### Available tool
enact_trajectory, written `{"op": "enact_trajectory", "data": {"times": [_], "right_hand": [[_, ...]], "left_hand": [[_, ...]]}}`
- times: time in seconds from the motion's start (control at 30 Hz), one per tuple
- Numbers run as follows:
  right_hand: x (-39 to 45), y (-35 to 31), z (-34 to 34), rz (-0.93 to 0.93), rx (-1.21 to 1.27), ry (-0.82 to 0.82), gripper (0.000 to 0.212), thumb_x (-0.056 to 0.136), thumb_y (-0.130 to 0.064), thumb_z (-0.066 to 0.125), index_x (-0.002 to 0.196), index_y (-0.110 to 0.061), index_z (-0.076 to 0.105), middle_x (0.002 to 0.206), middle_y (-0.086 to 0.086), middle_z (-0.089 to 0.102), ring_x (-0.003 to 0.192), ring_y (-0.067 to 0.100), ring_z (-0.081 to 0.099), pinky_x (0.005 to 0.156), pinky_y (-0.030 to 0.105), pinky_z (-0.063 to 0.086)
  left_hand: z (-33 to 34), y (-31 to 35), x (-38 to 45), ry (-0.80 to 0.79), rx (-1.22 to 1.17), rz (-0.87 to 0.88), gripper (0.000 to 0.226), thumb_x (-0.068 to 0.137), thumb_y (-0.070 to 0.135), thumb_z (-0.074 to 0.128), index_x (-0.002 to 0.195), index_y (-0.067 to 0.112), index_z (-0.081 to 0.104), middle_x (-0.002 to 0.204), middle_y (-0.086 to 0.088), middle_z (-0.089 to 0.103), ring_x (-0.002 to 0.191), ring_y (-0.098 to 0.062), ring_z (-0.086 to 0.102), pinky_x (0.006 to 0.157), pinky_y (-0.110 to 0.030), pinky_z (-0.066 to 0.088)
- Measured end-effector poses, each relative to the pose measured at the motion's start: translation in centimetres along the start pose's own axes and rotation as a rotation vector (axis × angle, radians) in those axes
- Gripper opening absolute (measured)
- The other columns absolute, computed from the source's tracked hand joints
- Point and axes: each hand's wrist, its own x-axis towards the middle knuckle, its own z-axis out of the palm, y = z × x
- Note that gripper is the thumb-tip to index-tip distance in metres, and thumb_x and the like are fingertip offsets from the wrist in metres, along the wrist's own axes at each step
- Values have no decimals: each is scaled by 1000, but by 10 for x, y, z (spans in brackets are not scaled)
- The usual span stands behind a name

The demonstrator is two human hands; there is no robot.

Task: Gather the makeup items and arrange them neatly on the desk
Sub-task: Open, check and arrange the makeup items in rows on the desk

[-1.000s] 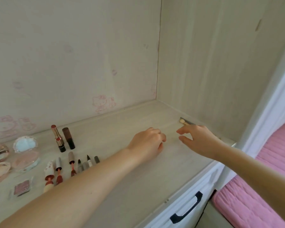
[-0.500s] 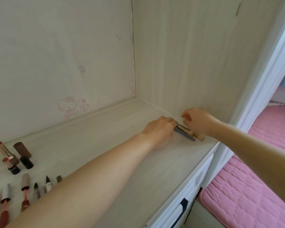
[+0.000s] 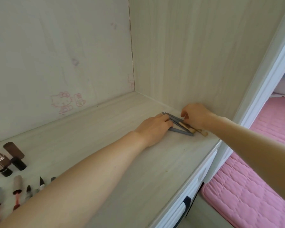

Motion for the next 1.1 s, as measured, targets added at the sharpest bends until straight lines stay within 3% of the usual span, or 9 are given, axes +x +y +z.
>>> {"op": "enact_trajectory", "data": {"times": [0.2, 0.5, 0.7, 0.83, 1.0, 1.1], "right_hand": [[-5, -3, 0, 1, -50, -7, 18, 87, -11, 61, 103, -14, 69, 98, 9, 68, 89, 27, 63, 83, 34, 54], [-6, -11, -7, 16, -113, -111, 21, 89, -18, 62, 106, -7, 66, 101, 11, 67, 91, 27, 64, 84, 37, 55], [-8, -16, -10, 5, -173, -125, 20, 90, -18, 59, 107, -7, 64, 101, 12, 67, 92, 26, 63, 78, 31, 52], [-9, -19, -9, 26, -160, -133, 21, 91, -16, 57, 108, -5, 61, 101, 13, 64, 92, 27, 62, 73, 29, 48], [-11, -21, -17, 53, -33, -138, 16, 92, -23, 56, 98, -8, 56, 79, 4, 52, 74, 21, 52, 62, 27, 41], [-10, -26, -21, 64, 60, -68, 14, 96, -20, 46, 98, -7, 52, 89, 10, 54, 78, 25, 50, 66, 28, 38]], "left_hand": [[-5, -5, -9, -8, 9, 29, 27, 99, 10, 42, 123, 14, 53, 119, -5, 50, 110, -23, 44, 82, -33, 41], [-15, -14, -13, -27, 62, 50, 24, 97, 8, 41, 117, 10, 54, 116, -7, 52, 107, -24, 47, 85, -38, 44], [-21, -16, -12, -12, 103, 60, 23, 91, 7, 47, 112, 10, 54, 114, -6, 52, 106, -22, 47, 77, -31, 39], [-22, -14, -9, -62, 58, 25, 21, 92, 8, 44, 111, 10, 54, 114, -6, 54, 106, -23, 50, 81, -35, 44], [-24, -11, -8, -125, 40, 10, 16, 96, 7, 38, 107, 10, 50, 104, -9, 58, 94, -27, 56, 78, -40, 47], [-24, -11, -10, -122, 24, 8, 16, 96, 6, 37, 106, 10, 49, 103, -8, 57, 90, -26, 56, 73, -36, 44]]}}
